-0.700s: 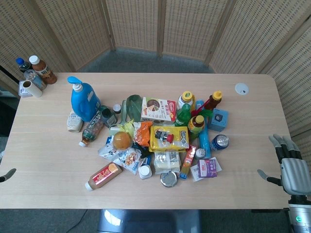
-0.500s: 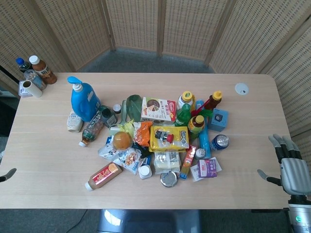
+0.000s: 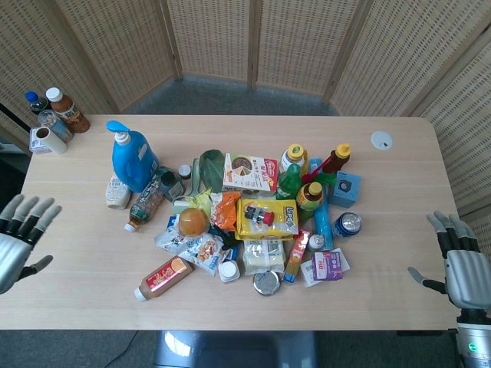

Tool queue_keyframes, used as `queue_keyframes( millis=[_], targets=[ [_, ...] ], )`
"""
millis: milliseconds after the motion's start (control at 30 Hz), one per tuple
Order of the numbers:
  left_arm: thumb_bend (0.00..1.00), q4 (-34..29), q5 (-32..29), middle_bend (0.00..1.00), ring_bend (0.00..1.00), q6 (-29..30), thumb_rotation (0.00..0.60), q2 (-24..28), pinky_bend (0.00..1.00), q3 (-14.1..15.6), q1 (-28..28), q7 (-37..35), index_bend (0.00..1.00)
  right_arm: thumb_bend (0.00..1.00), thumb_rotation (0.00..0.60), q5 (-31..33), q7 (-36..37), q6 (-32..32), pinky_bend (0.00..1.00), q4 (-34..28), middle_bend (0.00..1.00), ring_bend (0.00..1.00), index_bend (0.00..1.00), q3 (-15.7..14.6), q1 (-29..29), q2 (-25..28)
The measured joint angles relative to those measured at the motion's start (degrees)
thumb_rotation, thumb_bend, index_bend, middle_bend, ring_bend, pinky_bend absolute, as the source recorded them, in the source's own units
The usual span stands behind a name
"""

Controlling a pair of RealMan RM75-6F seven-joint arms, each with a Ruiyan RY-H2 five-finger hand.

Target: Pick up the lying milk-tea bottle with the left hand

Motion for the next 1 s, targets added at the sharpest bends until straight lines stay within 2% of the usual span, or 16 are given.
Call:
queue_keyframes(
  millis=[200, 400, 633, 1000],
  targets=[
    [0.02, 10.5, 13.6, 0.00, 0.00, 0.9, 0.600, -3.2, 0.00, 3.1, -7.5, 2.0, 0.00, 0.00, 0.600, 0.0, 0.7, 0.0, 0.00, 0.1, 0.00, 0.00, 0.00, 0.1, -0.1, 0.3],
    [0.02, 18.9, 21.6, 0.00, 0.00, 2.1, 0.600, -7.8, 0.03, 6.5, -12.7, 2.6, 0.00, 0.00, 0.600, 0.3, 1.3, 0.2, 0.00, 0.1, 0.00, 0.00, 0.00, 0.3, -0.1, 0.5],
    [0.02, 26.4, 27.5, 0.00, 0.00, 1.9, 0.600, -12.8, 0.05, 11.2, -18.7, 2.4, 0.00, 0.00, 0.600, 0.7, 1.6, 0.1, 0.00, 0.0, 0.00, 0.00, 0.00, 0.5, -0.2, 0.6],
    [0.02, 28.0, 30.6, 0.00, 0.00, -3.3, 0.600, -15.7, 0.02, 16.1, -24.9, 5.1, 0.00, 0.00, 0.600, 1.2, 3.1, 0.1, 0.00, 0.1, 0.00, 0.00, 0.00, 0.8, -0.4, 1.1]
  ],
)
